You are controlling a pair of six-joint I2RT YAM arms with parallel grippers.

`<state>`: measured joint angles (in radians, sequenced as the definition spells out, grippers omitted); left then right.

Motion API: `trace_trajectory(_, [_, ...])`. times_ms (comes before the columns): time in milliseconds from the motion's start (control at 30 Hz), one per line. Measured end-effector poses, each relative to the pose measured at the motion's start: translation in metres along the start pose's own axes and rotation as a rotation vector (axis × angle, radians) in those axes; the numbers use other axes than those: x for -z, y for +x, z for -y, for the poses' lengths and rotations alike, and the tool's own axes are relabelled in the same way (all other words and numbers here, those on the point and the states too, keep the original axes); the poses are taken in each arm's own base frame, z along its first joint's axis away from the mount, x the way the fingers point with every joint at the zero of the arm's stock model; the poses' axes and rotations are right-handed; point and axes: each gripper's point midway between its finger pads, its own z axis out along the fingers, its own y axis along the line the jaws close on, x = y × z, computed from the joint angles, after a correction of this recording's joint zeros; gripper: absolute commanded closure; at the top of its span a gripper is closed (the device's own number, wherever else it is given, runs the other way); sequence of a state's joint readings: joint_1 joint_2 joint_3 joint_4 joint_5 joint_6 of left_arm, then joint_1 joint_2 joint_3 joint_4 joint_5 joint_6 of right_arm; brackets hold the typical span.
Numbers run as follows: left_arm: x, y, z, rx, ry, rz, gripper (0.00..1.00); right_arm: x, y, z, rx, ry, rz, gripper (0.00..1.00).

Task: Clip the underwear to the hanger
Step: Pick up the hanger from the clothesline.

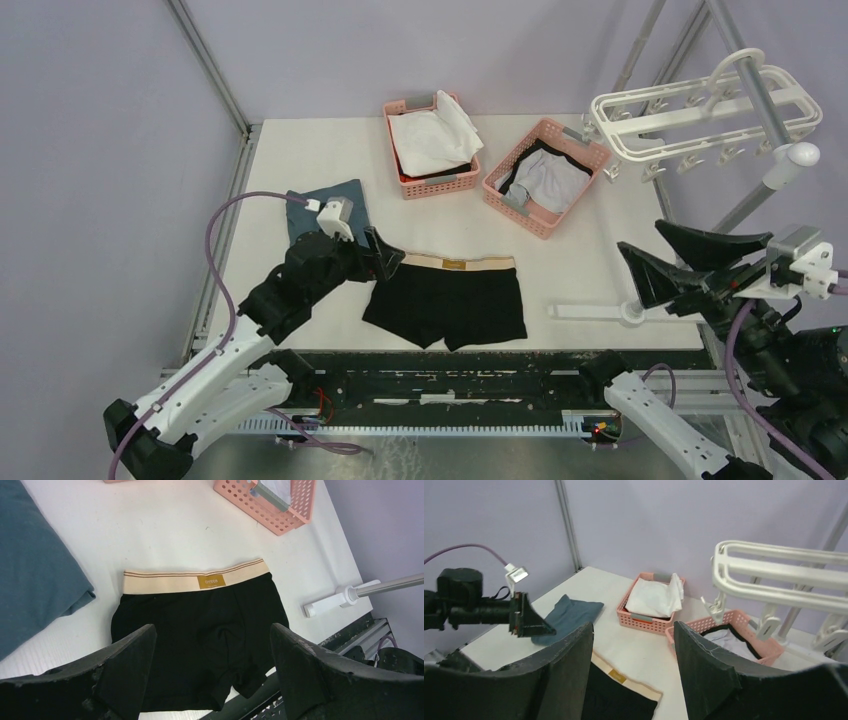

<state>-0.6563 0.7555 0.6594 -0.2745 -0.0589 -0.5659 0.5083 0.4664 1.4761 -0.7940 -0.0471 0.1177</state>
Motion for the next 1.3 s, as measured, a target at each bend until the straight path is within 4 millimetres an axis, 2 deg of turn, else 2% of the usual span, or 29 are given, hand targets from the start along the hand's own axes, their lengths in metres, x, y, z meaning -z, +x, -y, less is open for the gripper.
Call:
trace_trajectory(133, [0.011,-0.011,0.003,-0.021,0.002,0.023,0.10,-0.026,-0.020,0.015,0.027,0.078,-0.017,0.35])
trace_trajectory(267, [0.023,-0.016,0.004,-0.035,0.005,0.034,0.11,-0.059,-0.033,0.038,0.048,0.202,-0.055,0.36])
trace_trajectory(367, [0.031,-0.015,0.003,-0.036,0.006,0.037,0.11,-0.082,-0.028,0.062,0.075,0.330,-0.099,0.36])
trace_trajectory(567, [0.042,-0.013,0.000,-0.055,0.005,0.035,0.11,-0.109,-0.020,0.104,0.154,0.566,-0.157,0.36])
trace_trajectory(700, [0.045,-0.010,-0.003,-0.061,-0.001,0.025,0.11,-0.118,-0.020,0.127,0.208,0.703,-0.172,0.29])
trace_trajectory(833, [0.045,-0.009,-0.001,-0.062,0.006,0.020,0.11,-0.125,-0.011,0.143,0.265,0.805,-0.197,0.28])
trace_trajectory(1300, [0.027,-0.013,0.017,-0.082,0.056,-0.036,0.13,-0.139,0.006,0.176,0.464,1.043,-0.166,0.27])
